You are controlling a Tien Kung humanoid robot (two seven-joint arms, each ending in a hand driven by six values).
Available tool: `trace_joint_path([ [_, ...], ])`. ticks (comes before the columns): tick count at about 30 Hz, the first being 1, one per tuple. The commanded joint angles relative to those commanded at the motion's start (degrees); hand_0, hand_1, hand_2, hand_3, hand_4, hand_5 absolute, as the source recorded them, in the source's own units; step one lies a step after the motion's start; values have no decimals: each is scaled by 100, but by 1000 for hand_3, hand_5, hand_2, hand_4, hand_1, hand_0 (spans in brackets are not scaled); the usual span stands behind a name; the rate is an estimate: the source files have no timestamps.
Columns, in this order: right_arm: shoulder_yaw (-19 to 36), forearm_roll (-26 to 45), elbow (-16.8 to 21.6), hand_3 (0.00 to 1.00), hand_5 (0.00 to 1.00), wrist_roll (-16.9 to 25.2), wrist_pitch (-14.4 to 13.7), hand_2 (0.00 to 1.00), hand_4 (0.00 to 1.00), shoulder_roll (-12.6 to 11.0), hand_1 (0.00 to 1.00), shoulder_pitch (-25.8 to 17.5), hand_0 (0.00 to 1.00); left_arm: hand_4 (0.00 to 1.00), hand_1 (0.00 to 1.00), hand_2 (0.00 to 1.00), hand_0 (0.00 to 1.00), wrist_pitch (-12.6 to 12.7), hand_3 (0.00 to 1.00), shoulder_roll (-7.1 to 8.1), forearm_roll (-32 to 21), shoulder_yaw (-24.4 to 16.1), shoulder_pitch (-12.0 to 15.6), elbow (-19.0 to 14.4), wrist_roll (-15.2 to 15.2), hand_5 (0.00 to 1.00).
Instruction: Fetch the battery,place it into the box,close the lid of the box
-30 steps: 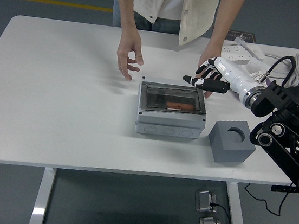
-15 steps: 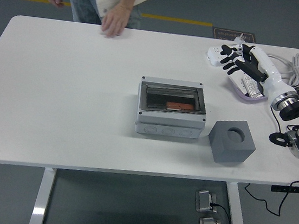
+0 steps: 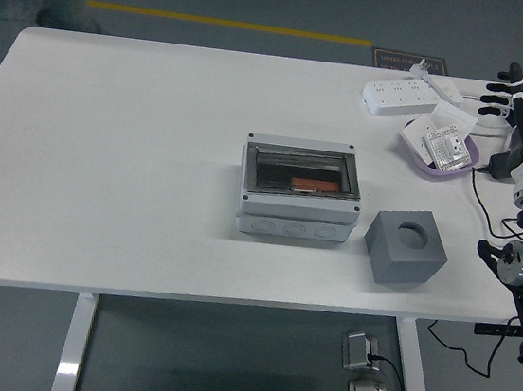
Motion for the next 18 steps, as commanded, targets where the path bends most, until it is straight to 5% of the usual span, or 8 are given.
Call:
trace_joint_path([
  [9, -9, -87, -183, 493, 531, -1, 67, 469, 750, -21, 428, -18, 424, 128, 564, 517, 428, 8, 488, 12, 2, -37, 3, 0, -2, 2],
  [18, -12, -376, 300, 507, 529, -310, 224, 485, 749, -159, 457, -290, 458, 128, 564, 517, 428, 11, 488, 40, -76, -20, 25, 0, -14, 2],
])
